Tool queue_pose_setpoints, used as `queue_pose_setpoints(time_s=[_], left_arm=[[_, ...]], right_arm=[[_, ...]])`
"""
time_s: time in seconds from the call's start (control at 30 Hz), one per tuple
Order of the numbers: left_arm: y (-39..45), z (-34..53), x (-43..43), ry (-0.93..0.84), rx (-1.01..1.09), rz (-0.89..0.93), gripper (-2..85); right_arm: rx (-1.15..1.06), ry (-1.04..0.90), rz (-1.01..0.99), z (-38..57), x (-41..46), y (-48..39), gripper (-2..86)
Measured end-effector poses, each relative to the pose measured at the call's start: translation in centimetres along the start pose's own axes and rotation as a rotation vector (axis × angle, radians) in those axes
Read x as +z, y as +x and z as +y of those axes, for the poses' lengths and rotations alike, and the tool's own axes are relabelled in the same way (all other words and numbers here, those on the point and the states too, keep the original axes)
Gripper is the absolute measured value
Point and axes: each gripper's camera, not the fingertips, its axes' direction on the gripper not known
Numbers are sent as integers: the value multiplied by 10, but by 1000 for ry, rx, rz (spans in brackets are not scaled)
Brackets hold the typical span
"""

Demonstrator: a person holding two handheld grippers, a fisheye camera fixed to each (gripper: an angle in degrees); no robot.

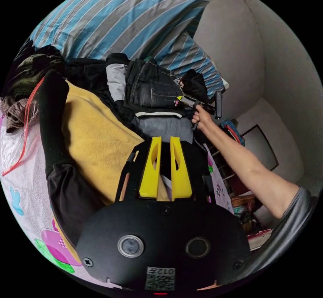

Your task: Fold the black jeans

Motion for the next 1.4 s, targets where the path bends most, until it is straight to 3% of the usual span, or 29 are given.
queue_pose_setpoints(time_s=[0.17, 0.5, 0.67, 0.77, 0.9, 1.07, 1.27, 1.4], left_arm=[[2, -8, -6, 22, -62, -11, 41], [92, 30, -49, -146, 186, -106, 67], [118, 78, -88, -271, 253, -166, 66], [134, 106, -134, -251, 252, -171, 63], [162, 147, -206, -177, 288, -246, 60], [176, 203, -237, -206, 279, -296, 66], [230, 269, -206, -330, 459, -359, 92], [272, 309, -194, -323, 559, -350, 109]], right_arm=[[-56, -13, -410, 43, -22, -21, 10], [-12, -59, -730, 177, -35, -129, 4], [140, 3, -897, 222, -37, -185, 1], [93, -53, -866, 227, -41, -231, 2], [-16, -75, -982, 229, -45, -289, 5], [-219, -324, -868, 266, 0, -397, 42], [-82, -388, -978, 289, 16, -370, 35], [16, -236, -804, 276, -10, -318, 57]])
